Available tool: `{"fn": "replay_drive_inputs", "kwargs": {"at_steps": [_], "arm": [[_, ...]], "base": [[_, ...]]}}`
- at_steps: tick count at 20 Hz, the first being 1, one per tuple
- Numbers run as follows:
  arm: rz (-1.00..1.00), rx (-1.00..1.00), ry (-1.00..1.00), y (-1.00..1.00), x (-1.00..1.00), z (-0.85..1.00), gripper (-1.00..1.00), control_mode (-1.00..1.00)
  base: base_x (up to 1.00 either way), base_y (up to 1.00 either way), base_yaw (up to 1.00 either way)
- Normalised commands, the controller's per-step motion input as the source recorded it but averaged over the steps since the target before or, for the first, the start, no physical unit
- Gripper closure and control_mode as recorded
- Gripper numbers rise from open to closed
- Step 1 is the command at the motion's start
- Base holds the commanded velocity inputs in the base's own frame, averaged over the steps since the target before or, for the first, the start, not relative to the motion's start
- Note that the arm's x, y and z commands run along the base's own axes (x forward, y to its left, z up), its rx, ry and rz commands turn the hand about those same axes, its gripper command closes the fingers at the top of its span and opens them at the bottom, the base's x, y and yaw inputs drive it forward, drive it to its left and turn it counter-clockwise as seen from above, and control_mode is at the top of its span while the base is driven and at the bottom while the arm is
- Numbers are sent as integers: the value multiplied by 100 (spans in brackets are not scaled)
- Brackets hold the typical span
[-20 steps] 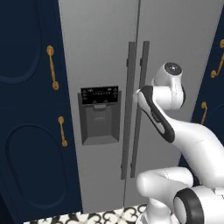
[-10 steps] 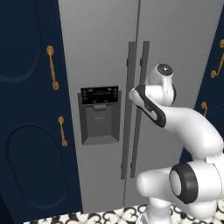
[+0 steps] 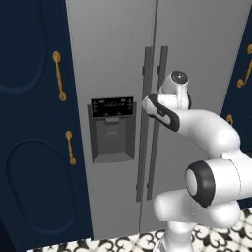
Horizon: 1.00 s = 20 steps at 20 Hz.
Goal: Take the strawberry from the fridge and place it on top of the pancake, located on the dining counter.
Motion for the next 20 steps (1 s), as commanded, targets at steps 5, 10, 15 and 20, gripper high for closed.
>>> {"fn": "replay_drive_inputs", "kwargs": {"at_steps": [5,10,15,20], "arm": [[0,0,-4,0,25,-30,-100,-100],[0,0,-2,-7,37,-25,-100,-100],[0,0,0,-9,48,-14,-100,-100],[-5,0,-12,-18,32,-45,-100,-100]], "base": [[0,0,0],[0,0,0],[0,0,0],[0,0,0]]}}
